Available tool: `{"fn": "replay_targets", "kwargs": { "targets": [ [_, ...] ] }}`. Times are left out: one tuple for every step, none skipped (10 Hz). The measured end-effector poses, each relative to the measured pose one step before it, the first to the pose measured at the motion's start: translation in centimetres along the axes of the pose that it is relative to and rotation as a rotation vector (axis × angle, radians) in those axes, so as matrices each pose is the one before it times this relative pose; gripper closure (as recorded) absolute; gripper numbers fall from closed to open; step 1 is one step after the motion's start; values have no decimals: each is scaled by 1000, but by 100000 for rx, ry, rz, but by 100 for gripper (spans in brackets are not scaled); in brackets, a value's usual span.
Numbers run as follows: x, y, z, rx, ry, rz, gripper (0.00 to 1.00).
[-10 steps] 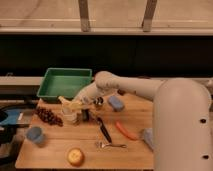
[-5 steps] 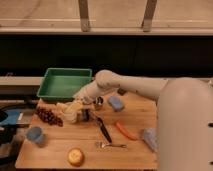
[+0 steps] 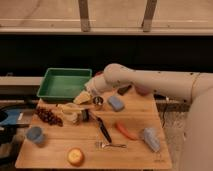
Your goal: Place banana in paper cup
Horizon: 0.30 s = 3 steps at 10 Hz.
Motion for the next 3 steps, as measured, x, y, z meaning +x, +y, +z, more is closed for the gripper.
{"fn": "replay_targets", "kwargs": {
  "targets": [
    [875, -1266, -1343, 7094, 2551, 3440, 28],
    [422, -1033, -1193, 5516, 1071, 2626, 28],
    [336, -733, -667, 2975, 386, 1624, 28]
  ]
}}
